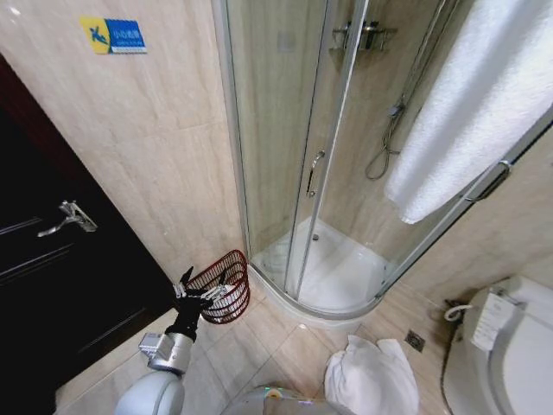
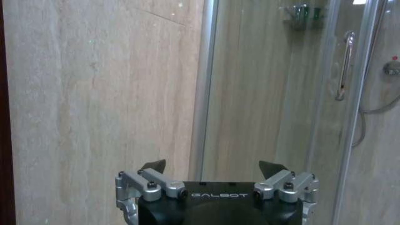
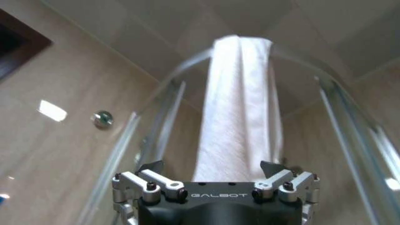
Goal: Discard the used towel into the hamper.
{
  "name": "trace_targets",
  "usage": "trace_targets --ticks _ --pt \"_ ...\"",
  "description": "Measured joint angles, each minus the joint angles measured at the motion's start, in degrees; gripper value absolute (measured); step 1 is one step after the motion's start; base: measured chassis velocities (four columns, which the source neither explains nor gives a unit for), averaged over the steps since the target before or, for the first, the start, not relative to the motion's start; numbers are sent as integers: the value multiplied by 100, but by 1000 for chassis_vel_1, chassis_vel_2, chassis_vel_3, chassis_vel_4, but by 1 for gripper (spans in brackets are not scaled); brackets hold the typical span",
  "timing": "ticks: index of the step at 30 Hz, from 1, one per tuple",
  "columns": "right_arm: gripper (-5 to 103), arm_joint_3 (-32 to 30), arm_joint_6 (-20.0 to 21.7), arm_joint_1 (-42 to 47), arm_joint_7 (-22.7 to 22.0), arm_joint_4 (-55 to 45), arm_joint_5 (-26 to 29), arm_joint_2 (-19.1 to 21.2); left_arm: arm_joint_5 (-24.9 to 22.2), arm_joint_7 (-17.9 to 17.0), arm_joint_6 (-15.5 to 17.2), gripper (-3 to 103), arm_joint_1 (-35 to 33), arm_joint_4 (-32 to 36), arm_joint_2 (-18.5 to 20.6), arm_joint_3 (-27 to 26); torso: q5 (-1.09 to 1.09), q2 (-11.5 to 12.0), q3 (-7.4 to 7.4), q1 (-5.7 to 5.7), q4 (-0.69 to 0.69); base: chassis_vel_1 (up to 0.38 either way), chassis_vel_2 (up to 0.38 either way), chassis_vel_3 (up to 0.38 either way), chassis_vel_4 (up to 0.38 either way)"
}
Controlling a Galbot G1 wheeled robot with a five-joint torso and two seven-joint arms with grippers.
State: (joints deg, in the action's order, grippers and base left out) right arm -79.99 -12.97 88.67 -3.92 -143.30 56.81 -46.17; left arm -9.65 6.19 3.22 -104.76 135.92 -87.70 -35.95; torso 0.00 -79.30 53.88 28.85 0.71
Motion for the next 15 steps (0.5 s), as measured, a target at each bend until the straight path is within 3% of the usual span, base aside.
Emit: trace_targets --ticks 4,8,13,15 --pt "100 40 -126 -71 -42 0 -83 98 0 0 0 100 0 0 0 0 0 0 0 0 1 0 0 0 0" --pt "100 -29 -301 -207 -396 2 -331 295 0 0 0 100 0 0 0 0 0 0 0 0 1 0 0 0 0" --pt "100 -86 -445 -357 -490 281 -1109 411 0 0 0 100 0 0 0 0 1 0 0 0 0 0 0 0 0" --pt "100 -102 -388 -365 -516 300 -1169 425 0 0 0 100 0 0 0 0 1 0 0 0 0 0 0 0 0"
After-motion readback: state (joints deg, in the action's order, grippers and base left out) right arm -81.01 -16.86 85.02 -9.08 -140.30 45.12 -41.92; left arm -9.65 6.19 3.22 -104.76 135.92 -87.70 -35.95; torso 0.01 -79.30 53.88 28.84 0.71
